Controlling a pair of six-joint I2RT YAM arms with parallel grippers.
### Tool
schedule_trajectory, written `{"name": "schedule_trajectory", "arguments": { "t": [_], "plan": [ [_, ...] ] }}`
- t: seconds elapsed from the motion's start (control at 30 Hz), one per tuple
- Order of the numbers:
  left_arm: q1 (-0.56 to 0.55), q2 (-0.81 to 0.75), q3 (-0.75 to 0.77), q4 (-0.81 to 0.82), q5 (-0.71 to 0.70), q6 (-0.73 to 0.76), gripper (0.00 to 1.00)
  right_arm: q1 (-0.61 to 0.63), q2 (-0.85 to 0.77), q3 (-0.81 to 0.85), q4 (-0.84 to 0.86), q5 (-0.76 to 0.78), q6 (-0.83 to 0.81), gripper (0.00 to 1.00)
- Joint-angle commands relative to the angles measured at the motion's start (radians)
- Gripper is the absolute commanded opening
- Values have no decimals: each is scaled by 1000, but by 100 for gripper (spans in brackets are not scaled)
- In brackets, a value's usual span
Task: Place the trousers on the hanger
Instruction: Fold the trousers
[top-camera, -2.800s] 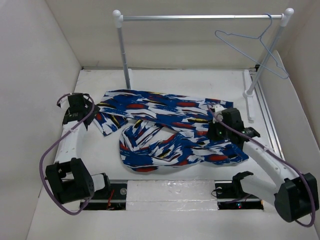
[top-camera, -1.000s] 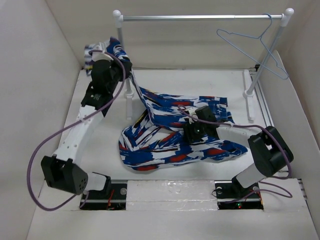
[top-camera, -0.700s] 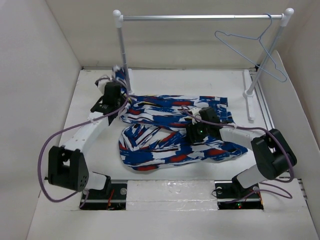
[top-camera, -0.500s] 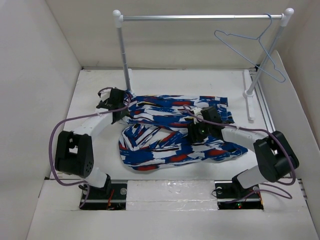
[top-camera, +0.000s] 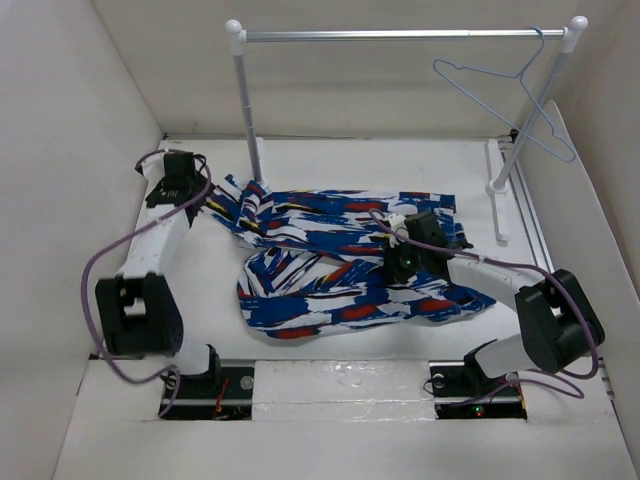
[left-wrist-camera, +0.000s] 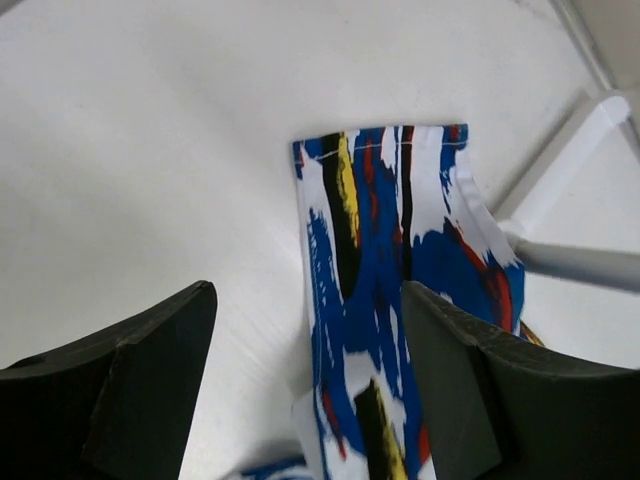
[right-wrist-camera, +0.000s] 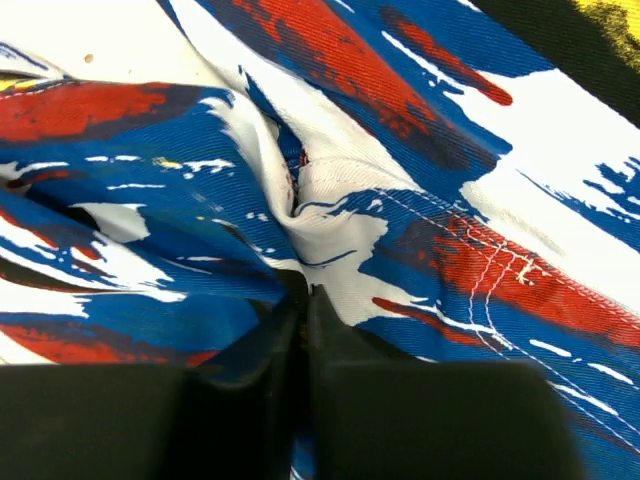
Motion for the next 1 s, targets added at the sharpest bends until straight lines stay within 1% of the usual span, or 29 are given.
{"name": "schedule_trajectory", "arguments": {
  "t": [0.0,0.07,0.1,0.17,0.2,0.23,0.27,0.3,0.33,0.4,0.43,0.5,0.53,0.57,0.6,0.63,0.67,0.7,0.73,0.77,0.8,0.87,0.9,0.97],
  "plan": [
    [19,232,107,-13,99,37,70,-2,-26,17,0,3,-16,6],
    [28,318,195,-41,126,54,70,-2,-52,34,-18,10,-16,9],
    [28,390,220,-51,132,54,70,-2,-68,43,-27,25,-48,19],
    [28,449,274,-65,131,47,70,-15,-92,77,-66,35,-54,36],
    [39,496,283,-67,140,41,70,-34,-117,88,-78,41,-57,51],
    [39,512,289,-62,160,33,70,-44,-126,102,-105,52,-59,57],
    [51,530,299,-47,170,28,70,-55,-137,125,-121,65,-60,61],
    [63,570,303,-36,186,16,66,-108,-151,135,-145,119,-59,68],
    [63,570,303,-36,186,16,66,-109,-151,136,-153,119,-59,68],
    [74,613,326,-44,181,8,63,-170,-152,136,-153,139,-45,71],
    [74,622,331,-45,171,10,61,-246,-151,131,-132,142,-37,72],
    [74,644,339,-52,154,10,60,-333,-135,114,-89,126,1,75],
    [74,644,337,-52,132,7,52,-377,-123,114,-49,112,6,76],
    [74,644,326,-42,128,7,43,-456,-85,119,-28,101,9,76],
    [74,636,317,-36,125,5,36,-491,-59,125,-11,90,18,79],
    [85,632,306,-30,126,7,26,-521,-28,151,14,82,19,80],
    [95,615,273,-3,144,5,19,-607,53,171,54,49,15,84],
    [95,615,273,-2,144,5,19,-608,53,171,54,49,15,84],
    [95,610,262,4,155,10,10,-630,72,188,87,46,16,85],
    [95,609,254,7,155,14,5,-670,114,198,97,43,18,87],
    [95,609,251,10,152,19,1,-684,134,208,109,36,19,87],
    [105,610,259,-2,138,31,0,-696,191,256,117,12,16,88],
    [105,609,260,-4,132,33,0,-707,255,278,112,-16,4,89],
    [105,601,253,-4,122,38,0,-707,315,333,80,-40,-11,89]
  ]
}}
